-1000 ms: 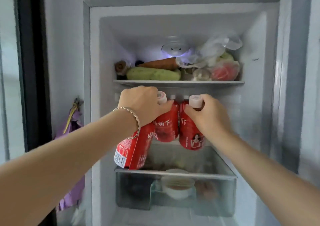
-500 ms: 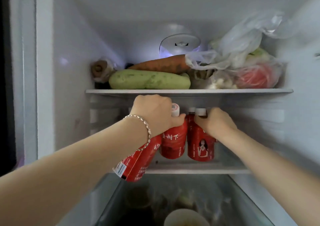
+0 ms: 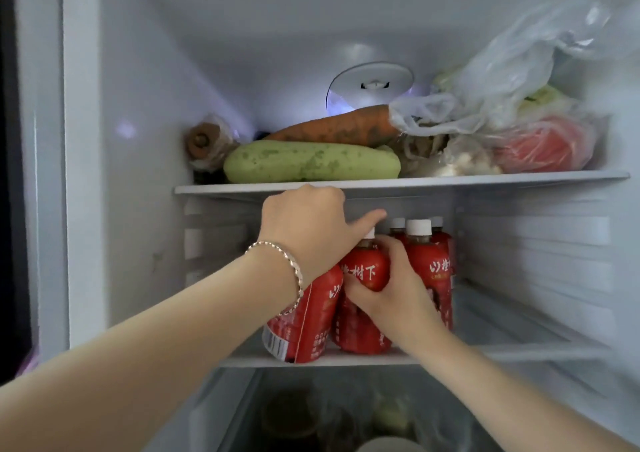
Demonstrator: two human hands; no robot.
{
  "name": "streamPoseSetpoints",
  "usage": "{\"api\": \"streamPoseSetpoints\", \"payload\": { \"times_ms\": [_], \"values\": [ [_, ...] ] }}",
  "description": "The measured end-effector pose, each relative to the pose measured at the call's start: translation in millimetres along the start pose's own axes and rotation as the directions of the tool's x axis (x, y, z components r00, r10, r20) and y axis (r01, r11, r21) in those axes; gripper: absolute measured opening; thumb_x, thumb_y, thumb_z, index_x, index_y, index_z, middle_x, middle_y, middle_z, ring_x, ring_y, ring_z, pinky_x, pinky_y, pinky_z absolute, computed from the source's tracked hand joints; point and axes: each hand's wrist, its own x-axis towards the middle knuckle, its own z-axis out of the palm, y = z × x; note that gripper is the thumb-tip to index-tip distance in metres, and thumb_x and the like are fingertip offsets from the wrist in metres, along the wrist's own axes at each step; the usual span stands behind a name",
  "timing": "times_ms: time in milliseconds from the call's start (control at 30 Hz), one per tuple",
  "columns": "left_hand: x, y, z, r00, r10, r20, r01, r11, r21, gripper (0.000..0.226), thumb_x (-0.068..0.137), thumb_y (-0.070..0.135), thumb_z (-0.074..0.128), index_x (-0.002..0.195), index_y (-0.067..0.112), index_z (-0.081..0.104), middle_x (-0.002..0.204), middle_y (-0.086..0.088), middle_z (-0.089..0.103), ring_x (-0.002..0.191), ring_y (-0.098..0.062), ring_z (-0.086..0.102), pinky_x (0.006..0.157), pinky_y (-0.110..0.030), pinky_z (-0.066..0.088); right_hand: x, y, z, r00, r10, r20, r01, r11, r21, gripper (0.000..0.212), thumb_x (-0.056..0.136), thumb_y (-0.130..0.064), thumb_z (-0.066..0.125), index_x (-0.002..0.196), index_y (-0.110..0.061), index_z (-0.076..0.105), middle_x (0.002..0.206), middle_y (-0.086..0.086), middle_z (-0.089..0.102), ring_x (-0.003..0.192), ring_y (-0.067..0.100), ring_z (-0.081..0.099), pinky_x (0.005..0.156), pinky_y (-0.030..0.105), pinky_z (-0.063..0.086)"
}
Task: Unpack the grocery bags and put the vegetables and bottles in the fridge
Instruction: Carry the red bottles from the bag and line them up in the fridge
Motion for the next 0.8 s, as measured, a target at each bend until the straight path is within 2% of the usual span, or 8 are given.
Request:
{"api": "streamPoseSetpoints", "payload": {
  "times_ms": [67,133,233,333,433,567,667,800],
  "values": [
    [-3.3,-0.4,4.3,0.993,-0.095,-0.076,0.087,0.991,-0.098,0.054,0.088,0.061,0.04,0.057,0.018,0.045,0.055,0.006,0.046,0.06,-0.017,0.045,0.054,-0.027,0.029,2.9,5.2,4.0,1.0,0.024,-0.018,-0.024,1.0,-0.014,0.064,0.082,-0.031,0.07,0.132,-0.032,0.031,0.101,-0.023,0.052,0.08,-0.014,0.05,0.06,-0.001,0.039],
    [-2.3,0.2,11.7,0.979,-0.169,-0.117,0.147,0.974,-0.173,0.051,0.091,0.049,0.042,0.053,0.015,0.043,0.052,0.004,0.045,0.06,-0.021,0.047,0.057,-0.027,0.03,5.4,7.9,7.3,0.999,0.032,-0.007,-0.033,0.998,-0.053,0.07,0.085,-0.032,0.066,0.141,-0.027,0.024,0.123,-0.007,0.049,0.096,-0.003,0.049,0.074,0.004,0.038],
    [0.7,-1.4,29.8,0.98,-0.165,-0.108,0.148,0.978,-0.146,0.041,0.09,0.039,0.043,0.056,0.015,0.039,0.063,0.0,0.051,0.071,-0.028,0.059,0.062,-0.028,0.037,6.0,8.6,12.2,0.999,0.052,-0.003,-0.052,0.993,-0.108,0.08,0.088,-0.032,0.06,0.148,-0.023,0.008,0.147,0.0,0.019,0.126,0.013,0.035,0.1,0.021,0.032],
    [6.6,-14.9,53.9,0.983,-0.178,0.038,0.182,0.971,-0.156,0.026,0.09,0.04,0.042,0.076,0.019,0.049,0.083,-0.004,0.06,0.086,-0.029,0.062,0.067,-0.028,0.038,6.8,8.1,19.2,0.998,0.003,0.064,0.016,0.957,-0.29,0.102,0.081,-0.041,0.065,0.148,-0.027,-0.01,0.153,-0.004,-0.009,0.143,0.022,0.003,0.117,0.041,0.016],
    [11.7,-28.7,72.1,0.96,-0.202,0.192,0.238,0.952,-0.191,0.034,0.092,0.043,0.04,0.108,0.014,0.049,0.111,-0.012,0.057,0.104,-0.032,0.057,0.077,-0.033,0.04,15.9,13.2,27.8,0.994,0.011,0.105,0.044,0.858,-0.512,0.113,0.075,-0.052,0.069,0.146,-0.034,-0.017,0.151,-0.001,-0.021,0.142,0.03,-0.004,0.117,0.047,0.015],
    [11.3,-36.9,93.4,0.966,-0.055,0.254,0.085,0.991,-0.107,0.043,0.094,0.042,0.041,0.126,0.013,0.042,0.127,-0.016,0.042,0.119,-0.033,0.041,0.093,-0.037,0.038,41.5,20.4,35.3,0.971,0.194,0.139,-0.061,0.765,-0.641,0.109,0.075,-0.06,0.066,0.146,-0.038,-0.013,0.151,0.012,-0.024,0.141,0.04,0.0,0.113,0.05,0.022],
    [7.1,-42.7,108.4,0.935,0.015,0.353,0.017,0.996,-0.087,0.05,0.095,0.043,0.039,0.14,0.021,0.032,0.147,-0.014,0.02,0.133,-0.032,0.023,0.11,-0.039,0.022,62.1,23.7,41.1,0.931,0.341,0.133,-0.145,0.677,-0.721,0.111,0.076,-0.06,0.065,0.147,-0.033,-0.017,0.149,0.018,-0.031,0.141,0.044,-0.006,0.113,0.053,0.022],
    [3.1,-48.3,126.4,0.912,0.062,0.406,-0.072,0.997,0.008,0.062,0.095,0.052,0.033,0.148,0.025,0.013,0.155,-0.012,-0.015,0.144,-0.029,0.002,0.115,-0.045,0.006,80.0,32.0,44.5,0.892,0.433,0.131,-0.187,0.617,-0.765,0.111,0.079,-0.056,0.064,0.146,-0.033,-0.022,0.145,0.022,-0.04,0.139,0.049,-0.015,0.112,0.054,0.02]
  ]
}}
